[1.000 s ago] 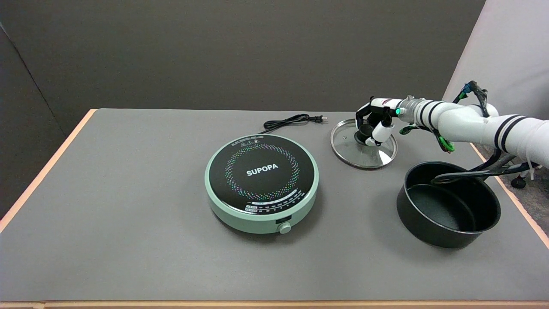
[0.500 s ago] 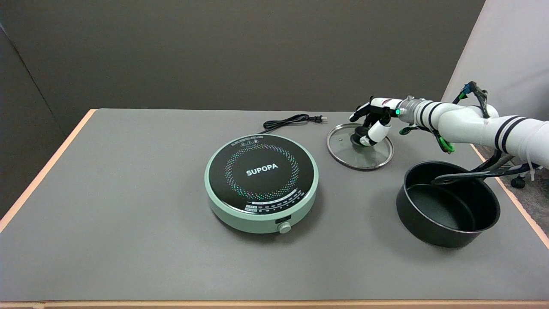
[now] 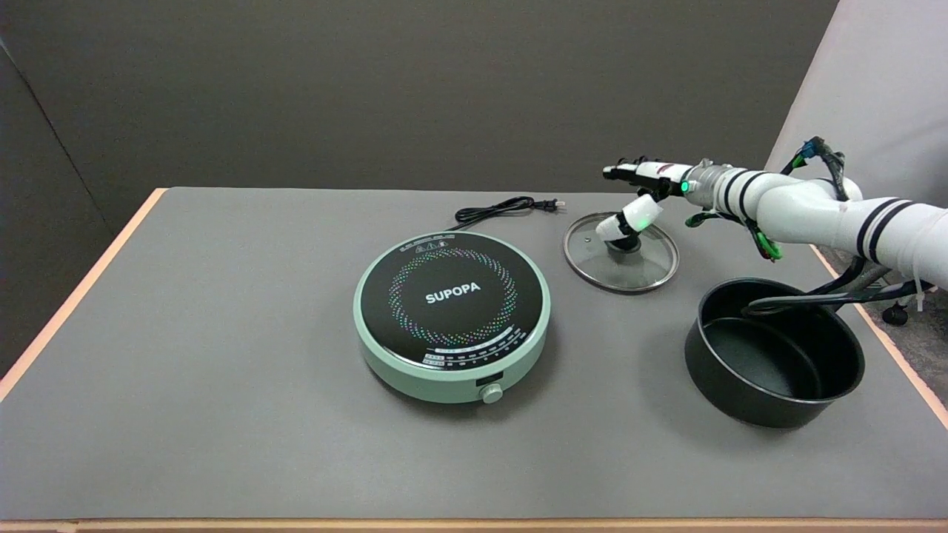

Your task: Place the pot lid onto the table.

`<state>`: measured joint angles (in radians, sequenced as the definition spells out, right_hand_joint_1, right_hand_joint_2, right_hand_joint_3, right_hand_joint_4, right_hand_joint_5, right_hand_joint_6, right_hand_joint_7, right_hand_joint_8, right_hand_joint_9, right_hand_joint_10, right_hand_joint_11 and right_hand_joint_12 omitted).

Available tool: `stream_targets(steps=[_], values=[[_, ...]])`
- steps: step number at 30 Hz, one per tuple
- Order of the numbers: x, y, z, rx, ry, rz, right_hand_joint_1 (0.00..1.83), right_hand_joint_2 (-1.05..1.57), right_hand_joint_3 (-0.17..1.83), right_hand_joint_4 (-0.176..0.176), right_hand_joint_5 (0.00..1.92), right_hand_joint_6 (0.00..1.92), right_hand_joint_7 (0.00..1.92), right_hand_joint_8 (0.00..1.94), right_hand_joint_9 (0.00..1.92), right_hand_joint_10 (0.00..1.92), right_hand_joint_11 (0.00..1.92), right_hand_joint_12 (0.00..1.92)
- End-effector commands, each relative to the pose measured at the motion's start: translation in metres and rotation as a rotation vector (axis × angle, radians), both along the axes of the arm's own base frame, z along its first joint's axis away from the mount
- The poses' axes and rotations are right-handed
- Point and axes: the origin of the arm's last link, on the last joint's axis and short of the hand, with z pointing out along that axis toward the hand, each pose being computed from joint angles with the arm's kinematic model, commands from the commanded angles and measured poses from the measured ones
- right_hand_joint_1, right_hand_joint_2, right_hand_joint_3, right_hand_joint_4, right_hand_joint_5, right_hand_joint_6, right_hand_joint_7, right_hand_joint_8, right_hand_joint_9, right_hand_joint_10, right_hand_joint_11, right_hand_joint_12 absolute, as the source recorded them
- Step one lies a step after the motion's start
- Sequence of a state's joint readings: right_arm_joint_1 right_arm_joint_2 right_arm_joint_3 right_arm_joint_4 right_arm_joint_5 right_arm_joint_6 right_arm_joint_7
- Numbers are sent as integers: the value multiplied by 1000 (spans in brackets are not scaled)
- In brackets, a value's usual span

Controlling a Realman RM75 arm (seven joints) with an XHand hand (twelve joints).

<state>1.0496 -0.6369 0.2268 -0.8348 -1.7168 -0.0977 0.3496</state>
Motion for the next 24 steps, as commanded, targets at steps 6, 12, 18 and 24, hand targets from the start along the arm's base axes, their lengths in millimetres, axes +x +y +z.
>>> stream_targets(steps=[6,12,18,24], values=[[113,20,-28,16,-403,552,296,307,677,52,-1,-1,-1,0,-1,120,83,453],[115,34,-15,-150,-766,657,149,355,830,42,-1,-1,-1,-1,1,82,64,396],[82,52,17,-395,-1111,651,39,527,905,68,-1,18,-1,-1,-1,82,12,288],[56,90,61,-628,-1341,751,38,595,958,81,22,112,-1,-1,-1,37,-1,198]])
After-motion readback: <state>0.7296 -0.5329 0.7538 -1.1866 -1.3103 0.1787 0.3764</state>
